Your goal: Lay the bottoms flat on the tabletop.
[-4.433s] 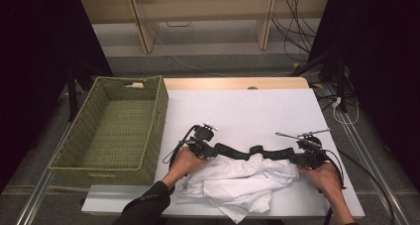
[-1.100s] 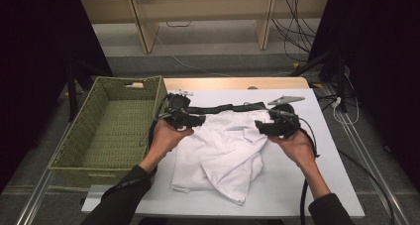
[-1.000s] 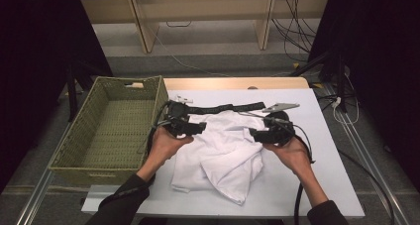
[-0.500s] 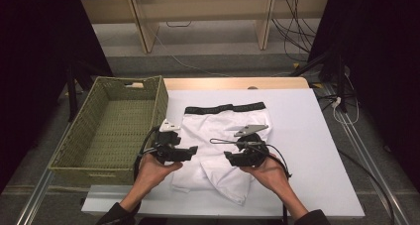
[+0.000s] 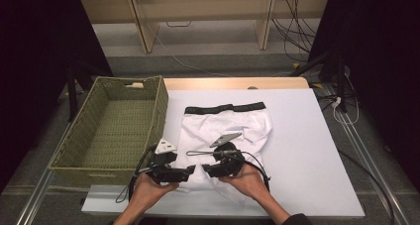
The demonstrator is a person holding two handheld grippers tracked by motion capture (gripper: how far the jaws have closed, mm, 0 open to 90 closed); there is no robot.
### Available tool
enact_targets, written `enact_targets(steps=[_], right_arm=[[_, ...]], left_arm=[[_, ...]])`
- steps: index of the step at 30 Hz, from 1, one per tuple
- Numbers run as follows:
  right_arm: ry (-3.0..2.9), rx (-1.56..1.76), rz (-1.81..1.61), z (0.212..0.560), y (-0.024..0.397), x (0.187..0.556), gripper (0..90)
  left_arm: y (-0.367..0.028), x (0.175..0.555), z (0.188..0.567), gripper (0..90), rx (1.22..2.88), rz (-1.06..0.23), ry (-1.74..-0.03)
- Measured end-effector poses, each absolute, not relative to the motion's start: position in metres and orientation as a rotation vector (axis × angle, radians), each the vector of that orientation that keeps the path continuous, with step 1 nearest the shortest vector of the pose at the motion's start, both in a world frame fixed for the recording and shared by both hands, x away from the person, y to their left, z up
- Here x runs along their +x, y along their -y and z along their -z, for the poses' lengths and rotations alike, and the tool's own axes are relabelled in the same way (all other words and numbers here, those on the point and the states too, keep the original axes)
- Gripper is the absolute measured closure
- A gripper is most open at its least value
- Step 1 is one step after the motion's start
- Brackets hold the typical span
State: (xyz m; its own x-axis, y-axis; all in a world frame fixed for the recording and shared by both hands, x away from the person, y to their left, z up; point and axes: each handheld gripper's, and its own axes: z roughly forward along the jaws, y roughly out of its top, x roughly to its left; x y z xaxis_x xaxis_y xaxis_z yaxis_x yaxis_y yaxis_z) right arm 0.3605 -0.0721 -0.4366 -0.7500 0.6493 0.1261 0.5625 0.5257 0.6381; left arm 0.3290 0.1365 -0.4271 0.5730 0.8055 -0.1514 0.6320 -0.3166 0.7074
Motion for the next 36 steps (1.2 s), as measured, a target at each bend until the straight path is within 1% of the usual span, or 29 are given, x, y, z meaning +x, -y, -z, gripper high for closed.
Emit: enact_targets(steps=[4,5,7,9,10,11,16,19,22,27,32,34,36], right_arm=[[-2.684,1.027,-0.932,0.448,0.059,0.355,53.9],[-2.689,1.029,-0.904,0.452,0.058,0.355,56.9],[-2.689,1.034,-0.864,0.457,0.057,0.355,69.1],[-2.688,1.036,-0.834,0.46,0.059,0.356,79.4],[-2.684,1.044,-0.833,0.459,0.062,0.356,83.0],[-2.674,1.057,-0.844,0.458,0.065,0.356,84.5],[-2.588,1.111,-0.923,0.437,0.098,0.352,85.7],[-2.485,1.198,-0.982,0.424,0.134,0.347,85.8],[-2.376,1.313,-1.006,0.418,0.176,0.339,85.7],[-2.228,1.517,-0.961,0.426,0.242,0.326,85.7],[-2.122,1.685,-0.87,0.437,0.29,0.311,85.3],[-2.111,1.746,-0.803,0.444,0.305,0.307,84.2],[-2.105,1.801,-0.778,0.449,0.316,0.304,79.4]], left_arm=[[-0.136,0.324,0.427,22.4,2.053,-0.3,-1.133],[-0.136,0.324,0.428,22.4,2.052,-0.294,-1.134],[-0.135,0.323,0.429,22.4,2.057,-0.294,-1.134],[-0.136,0.323,0.429,22.4,2.06,-0.293,-1.132],[-0.136,0.323,0.429,22.4,2.059,-0.293,-1.133],[-0.137,0.322,0.429,22.4,2.057,-0.295,-1.131],[-0.139,0.322,0.429,22.4,2.053,-0.298,-1.137],[-0.139,0.322,0.429,22.4,2.051,-0.298,-1.134],[-0.139,0.322,0.429,22.4,2.052,-0.296,-1.132],[-0.137,0.322,0.43,22.4,2.055,-0.296,-1.132],[-0.138,0.323,0.43,22.4,2.063,-0.296,-1.132],[-0.138,0.323,0.431,22.4,2.063,-0.297,-1.134],[-0.138,0.323,0.43,22.5,2.061,-0.296,-1.132]])
